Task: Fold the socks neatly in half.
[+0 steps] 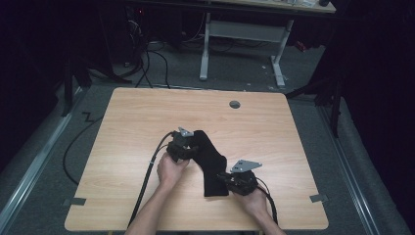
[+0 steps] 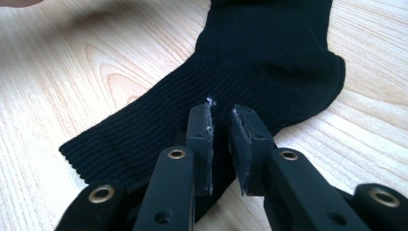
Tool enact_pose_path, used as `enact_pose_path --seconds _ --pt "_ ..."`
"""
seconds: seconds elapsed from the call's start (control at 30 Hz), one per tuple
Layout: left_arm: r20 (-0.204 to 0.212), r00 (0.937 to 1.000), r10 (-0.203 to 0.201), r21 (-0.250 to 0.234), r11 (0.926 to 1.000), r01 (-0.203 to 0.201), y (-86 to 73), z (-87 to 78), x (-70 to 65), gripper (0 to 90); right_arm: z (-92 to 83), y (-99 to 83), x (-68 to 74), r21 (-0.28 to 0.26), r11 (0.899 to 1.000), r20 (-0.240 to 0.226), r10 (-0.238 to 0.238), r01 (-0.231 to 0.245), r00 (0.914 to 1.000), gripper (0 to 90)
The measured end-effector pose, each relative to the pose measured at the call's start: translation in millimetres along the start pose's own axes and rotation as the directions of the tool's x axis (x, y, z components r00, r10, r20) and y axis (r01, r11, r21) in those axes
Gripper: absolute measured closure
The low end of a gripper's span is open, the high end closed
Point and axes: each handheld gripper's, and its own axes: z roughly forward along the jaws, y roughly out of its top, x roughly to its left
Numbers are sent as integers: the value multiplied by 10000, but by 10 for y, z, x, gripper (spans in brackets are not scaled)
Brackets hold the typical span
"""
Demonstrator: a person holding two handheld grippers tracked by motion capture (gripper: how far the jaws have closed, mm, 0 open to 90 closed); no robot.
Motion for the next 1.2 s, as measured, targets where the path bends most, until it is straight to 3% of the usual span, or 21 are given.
enact_pose_path --seconds 0.17,0.2,0.37,0.47,0.67,0.9,1.1,1.2 --pt "217 9998 -29 84 10000 27 -38 59 -15 594 11 1 6 65 10000 35 -50 50 10000 783" --pt "317 9994 -99 69 9999 97 -37 57 -20 625 10 2 8 93 9999 43 -100 100 9999 784" --pt "502 9983 284 53 9996 -287 -26 44 -64 802 17 0 24 301 9989 68 -364 362 9993 866" --pt "656 9973 333 63 9994 -338 -12 11 -76 853 6 -6 44 429 9969 38 -662 660 9978 891" --pt "615 9964 585 -258 9980 -570 76 -77 -104 867 -61 -28 107 517 9922 -1 -1133 1131 9936 900" --pt "343 9984 441 -567 9975 -421 215 -78 -76 869 -191 -6 106 -285 9938 343 -1061 1071 9938 900" --pt "147 9994 315 -136 9994 -313 164 69 -66 862 -204 -15 86 -282 9931 487 -1124 1139 9925 900" --pt "16 10000 53 -57 10000 -53 133 120 -44 849 -157 -31 91 -121 9933 437 -1143 1150 9925 900"
